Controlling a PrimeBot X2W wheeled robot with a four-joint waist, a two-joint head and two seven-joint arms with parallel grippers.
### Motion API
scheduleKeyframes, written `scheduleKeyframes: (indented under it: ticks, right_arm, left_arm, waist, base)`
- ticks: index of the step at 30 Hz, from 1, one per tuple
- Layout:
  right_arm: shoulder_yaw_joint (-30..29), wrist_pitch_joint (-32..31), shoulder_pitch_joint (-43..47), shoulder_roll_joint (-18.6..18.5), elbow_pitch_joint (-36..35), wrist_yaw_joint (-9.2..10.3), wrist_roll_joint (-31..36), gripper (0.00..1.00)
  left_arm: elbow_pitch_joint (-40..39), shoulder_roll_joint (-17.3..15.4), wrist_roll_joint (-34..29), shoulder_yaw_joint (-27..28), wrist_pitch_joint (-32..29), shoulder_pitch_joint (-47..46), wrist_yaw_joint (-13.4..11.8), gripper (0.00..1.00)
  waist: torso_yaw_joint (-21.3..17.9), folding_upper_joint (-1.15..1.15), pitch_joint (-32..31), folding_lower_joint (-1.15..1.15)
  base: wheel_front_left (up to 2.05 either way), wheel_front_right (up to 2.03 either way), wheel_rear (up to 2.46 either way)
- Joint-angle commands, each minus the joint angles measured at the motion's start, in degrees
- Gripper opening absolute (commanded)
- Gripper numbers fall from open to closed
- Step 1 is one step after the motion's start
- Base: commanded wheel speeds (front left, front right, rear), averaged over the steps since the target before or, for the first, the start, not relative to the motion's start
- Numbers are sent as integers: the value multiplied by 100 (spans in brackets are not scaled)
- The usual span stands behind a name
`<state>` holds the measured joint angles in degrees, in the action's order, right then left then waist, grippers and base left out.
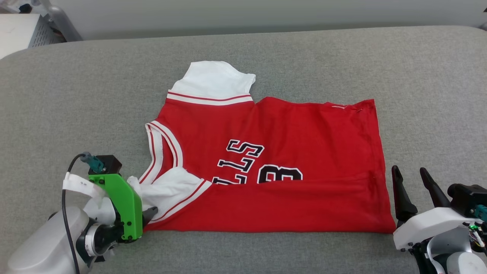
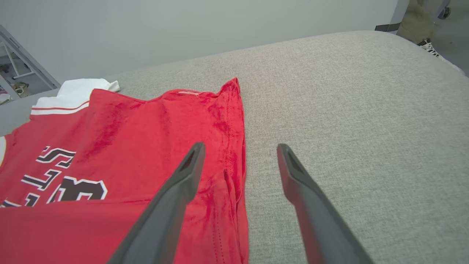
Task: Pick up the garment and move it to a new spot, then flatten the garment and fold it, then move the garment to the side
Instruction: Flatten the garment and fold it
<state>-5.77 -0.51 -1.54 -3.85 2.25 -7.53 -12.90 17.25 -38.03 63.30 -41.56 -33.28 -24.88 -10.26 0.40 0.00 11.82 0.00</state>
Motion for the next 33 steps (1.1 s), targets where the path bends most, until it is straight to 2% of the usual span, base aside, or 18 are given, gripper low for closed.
scheduleKeyframes:
  ticks: [1,3,4,5,6,7,13,18,23,27,33]
  right_arm:
    - [1,7,-105,17,13,4,-53,100]
    - [-9,8,-120,13,21,4,-78,100]
    - [-16,6,-126,8,22,4,-94,100]
    - [-23,1,-131,-1,24,4,-106,100]
    - [-32,-16,-133,-8,34,4,-131,100]
    - [-42,-27,-138,-9,39,4,-167,100]
    - [-70,-139,-142,-95,50,4,-238,100]
    - [-61,-511,-73,-223,79,4,-466,100]
    - [-50,-1309,67,-524,17,4,-748,100]
    - [-55,-2300,238,-795,-137,4,-964,100]
    - [-38,-3494,369,-983,-415,4,-1213,100]
  left_arm:
    - [186,85,-118,-128,-37,-73,33,100]
    - [363,208,-133,-215,-72,-80,68,100]
    - [450,283,-124,-262,-104,-76,99,96]
    - [518,333,-128,-306,-133,-77,126,64]
    - [583,405,-110,-354,-172,-75,186,42]
    - [627,471,-65,-357,-174,-75,245,0]
    - [759,646,39,-376,-96,-95,579,0]
    - [526,497,-83,-280,225,-115,619,0]
    - [-33,210,-236,-183,459,-38,484,0]
    - [-578,-17,-338,-143,527,92,280,0]
    - [-1226,-265,-400,-103,507,262,11,0]
  waist:
    - [-54,0,98,0]
    - [-56,0,122,0]
    - [-52,0,132,0]
    - [-48,0,138,0]
    - [-40,0,141,0]
    - [-31,0,141,0]
    - [30,0,77,0]
    - [92,0,-57,0]
    - [155,0,-192,0]
    - [215,0,-315,0]
    - [287,0,-329,0]
  base:
    - [0,0,0]
    - [0,0,0]
    - [0,0,0]
    - [0,0,0]
    - [0,0,0]
    - [0,0,0]
    - [0,0,0]
    - [0,0,0]
    - [0,0,0]
    - [0,0,0]
    - [0,0,0]
